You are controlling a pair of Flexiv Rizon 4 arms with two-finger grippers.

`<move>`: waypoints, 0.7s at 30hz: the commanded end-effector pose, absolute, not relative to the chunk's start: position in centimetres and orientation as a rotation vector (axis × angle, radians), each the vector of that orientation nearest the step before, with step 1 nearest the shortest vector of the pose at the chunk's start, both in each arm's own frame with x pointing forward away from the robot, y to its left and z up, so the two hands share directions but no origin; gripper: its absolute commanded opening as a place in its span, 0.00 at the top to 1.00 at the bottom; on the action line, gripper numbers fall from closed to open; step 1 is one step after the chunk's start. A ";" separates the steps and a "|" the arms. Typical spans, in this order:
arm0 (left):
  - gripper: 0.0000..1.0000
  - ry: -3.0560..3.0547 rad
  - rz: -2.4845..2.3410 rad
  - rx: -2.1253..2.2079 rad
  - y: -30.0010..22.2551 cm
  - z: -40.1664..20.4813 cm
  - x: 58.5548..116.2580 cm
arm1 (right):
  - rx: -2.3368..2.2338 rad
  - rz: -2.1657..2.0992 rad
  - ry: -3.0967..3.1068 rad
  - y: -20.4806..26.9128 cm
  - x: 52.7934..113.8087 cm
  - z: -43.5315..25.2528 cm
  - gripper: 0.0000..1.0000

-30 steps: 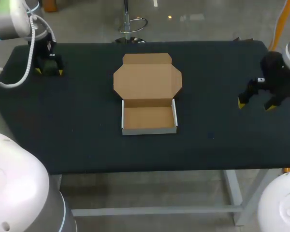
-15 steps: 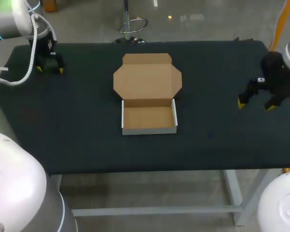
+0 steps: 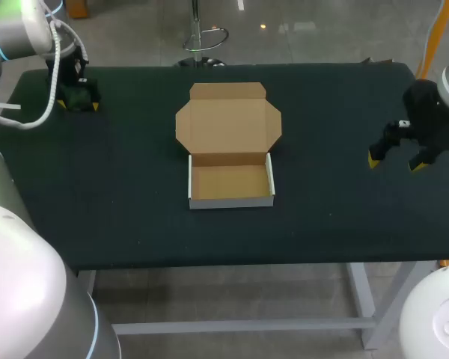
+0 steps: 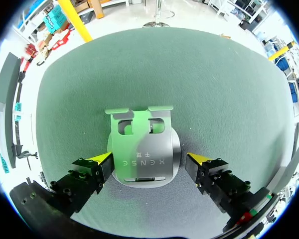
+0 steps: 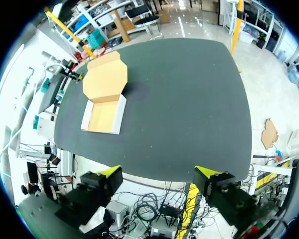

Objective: Assemble the packaging by folding the flat box into shape, placing the metal phone stand inside, and closing the box properly

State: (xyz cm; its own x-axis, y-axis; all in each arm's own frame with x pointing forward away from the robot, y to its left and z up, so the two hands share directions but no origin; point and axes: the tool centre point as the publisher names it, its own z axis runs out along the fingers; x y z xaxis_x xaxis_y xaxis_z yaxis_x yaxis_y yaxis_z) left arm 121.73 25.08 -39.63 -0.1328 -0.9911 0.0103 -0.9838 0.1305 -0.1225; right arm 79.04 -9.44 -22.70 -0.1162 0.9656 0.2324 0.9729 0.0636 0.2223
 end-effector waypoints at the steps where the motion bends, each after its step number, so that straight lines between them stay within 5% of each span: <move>1: 0.00 2.324 -0.116 -2.039 25.3 -40.0 123.0 | -2.073 -0.501 -2.274 -9.5 79.0 -22.5 0.00; 11: 0.11 2.309 -0.094 -2.046 25.5 -40.5 123.7 | -2.073 -0.501 -2.274 -9.5 79.0 -22.5 0.00; 12: 0.16 2.307 -0.091 -2.047 25.5 -40.5 123.8 | -2.073 -0.501 -2.274 -9.5 79.0 -22.5 0.00; 13: 0.32 2.303 -0.087 -2.051 25.5 -40.6 123.8 | -2.073 -0.501 -2.274 -9.5 79.0 -22.5 0.00; 16: 1.00 2.290 -0.088 -2.063 25.6 -40.6 124.0 | -2.073 -0.501 -2.274 -9.5 79.0 -22.5 0.00; 21: 1.00 2.279 -0.107 -2.066 25.7 -40.1 123.7 | -2.073 -0.501 -2.274 -9.5 79.0 -22.5 0.00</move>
State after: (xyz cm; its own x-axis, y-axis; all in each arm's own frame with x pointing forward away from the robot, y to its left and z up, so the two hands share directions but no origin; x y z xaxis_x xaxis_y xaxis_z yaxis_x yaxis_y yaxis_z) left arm 123.03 25.55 -39.91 -0.0991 -0.9951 -0.0042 -0.9860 0.0987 -0.1343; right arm 79.04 -9.44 -22.70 -0.1162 0.9657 0.2324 0.9729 0.0635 0.2224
